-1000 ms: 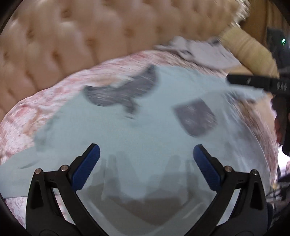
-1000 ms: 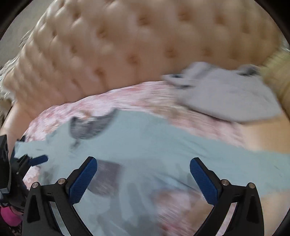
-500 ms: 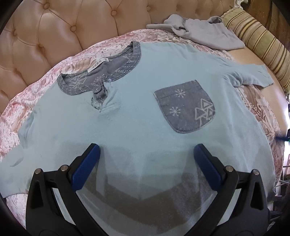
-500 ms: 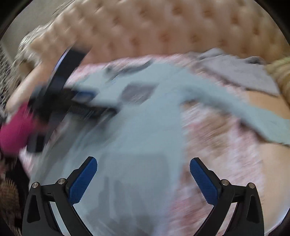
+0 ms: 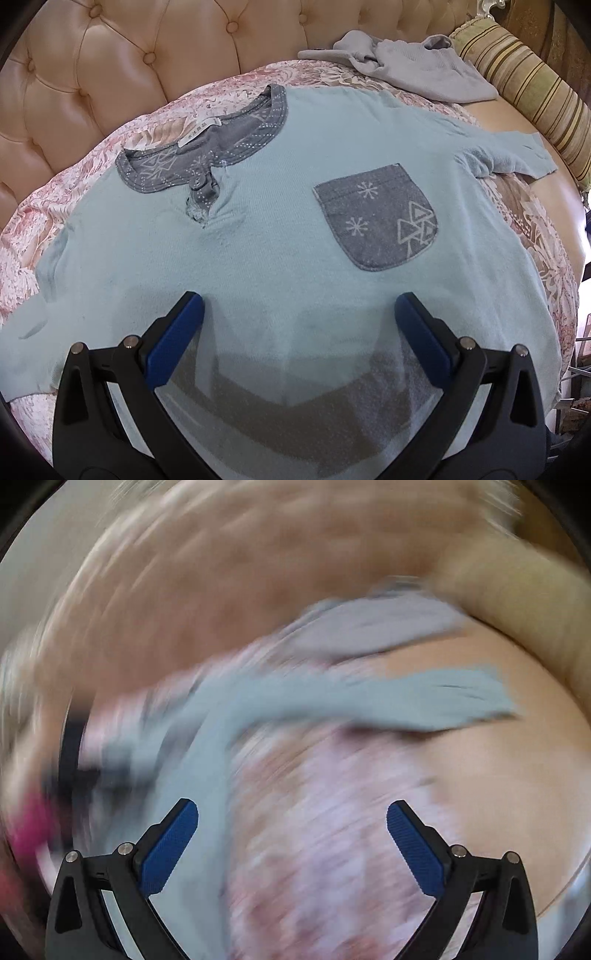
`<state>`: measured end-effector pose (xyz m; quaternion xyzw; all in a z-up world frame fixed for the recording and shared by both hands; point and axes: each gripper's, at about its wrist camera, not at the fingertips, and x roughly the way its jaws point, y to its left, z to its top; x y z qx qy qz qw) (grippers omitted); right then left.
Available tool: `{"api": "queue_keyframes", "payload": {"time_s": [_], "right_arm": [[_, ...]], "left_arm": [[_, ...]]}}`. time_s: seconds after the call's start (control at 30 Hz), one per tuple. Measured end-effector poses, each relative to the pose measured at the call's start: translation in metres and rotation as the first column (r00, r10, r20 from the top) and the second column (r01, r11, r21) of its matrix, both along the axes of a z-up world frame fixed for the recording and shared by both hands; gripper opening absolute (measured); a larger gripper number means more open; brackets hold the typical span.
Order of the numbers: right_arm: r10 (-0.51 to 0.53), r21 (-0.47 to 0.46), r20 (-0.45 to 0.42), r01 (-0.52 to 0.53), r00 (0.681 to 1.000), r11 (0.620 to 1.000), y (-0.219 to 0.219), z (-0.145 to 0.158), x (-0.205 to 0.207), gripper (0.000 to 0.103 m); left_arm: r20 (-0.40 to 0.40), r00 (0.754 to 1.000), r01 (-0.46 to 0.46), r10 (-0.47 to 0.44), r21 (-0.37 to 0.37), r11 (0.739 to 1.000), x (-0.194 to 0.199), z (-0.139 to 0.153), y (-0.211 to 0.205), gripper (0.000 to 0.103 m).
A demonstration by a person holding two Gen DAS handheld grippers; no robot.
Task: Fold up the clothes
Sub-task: 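Grasp the light blue sleeve cuff with the right tool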
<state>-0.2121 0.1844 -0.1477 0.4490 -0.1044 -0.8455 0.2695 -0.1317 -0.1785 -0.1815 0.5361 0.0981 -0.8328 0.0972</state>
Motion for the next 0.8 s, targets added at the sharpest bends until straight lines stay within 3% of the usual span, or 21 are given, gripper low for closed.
{"api": "queue_keyframes", "payload": {"time_s": [0.03, 0.1, 0.17, 0.27, 0.37, 0.6, 0.73, 0.8], "right_arm": [[-0.092, -0.104, 0.058, 0.098, 0.994, 0.99, 0.027, -0.006, -0.02, 0.103], [-0.257, -0.261, 0.215, 0.309, 0.942, 0.915, 0.076, -0.029, -0.051, 0.102], [-0.343, -0.286, 0.276, 0.417, 0.898, 0.863, 0.101, -0.043, -0.072, 0.091], [-0.38, -0.231, 0.232, 0.43, 0.895, 0.873, 0.099, -0.042, -0.086, 0.078], [-0.392, -0.216, 0.222, 0.437, 0.893, 0.873, 0.093, -0.044, -0.097, 0.073], [-0.467, -0.285, 0.292, 0.542, 0.835, 0.79, 0.112, -0.058, -0.107, 0.047], [-0.484, -0.289, 0.31, 0.566, 0.818, 0.772, 0.117, -0.061, -0.116, 0.039], [-0.498, -0.254, 0.294, 0.569, 0.816, 0.782, 0.114, -0.06, -0.12, 0.03]], "left_arm": [[-0.001, 1.0, 0.0, 0.0, 0.001, 1.0, 0.0, 0.0, 0.0, 0.103], [-0.002, 1.0, 0.001, -0.001, 0.002, 1.0, 0.0, 0.0, 0.0, 0.103], [-0.002, 1.0, 0.003, -0.003, 0.003, 1.0, -0.001, 0.0, 0.0, 0.103], [-0.003, 1.0, 0.006, -0.006, 0.002, 1.0, -0.001, 0.0, -0.001, 0.103], [-0.014, 1.0, 0.008, -0.008, 0.0, 1.0, 0.0, 0.0, -0.001, 0.103], [-0.024, 1.0, 0.008, -0.008, 0.0, 1.0, 0.001, 0.0, 0.0, 0.103], [-0.026, 1.0, 0.007, -0.007, 0.001, 1.0, 0.001, 0.0, 0.0, 0.103], [-0.029, 1.0, 0.006, -0.006, 0.0, 1.0, 0.002, -0.001, 0.0, 0.103]]}}
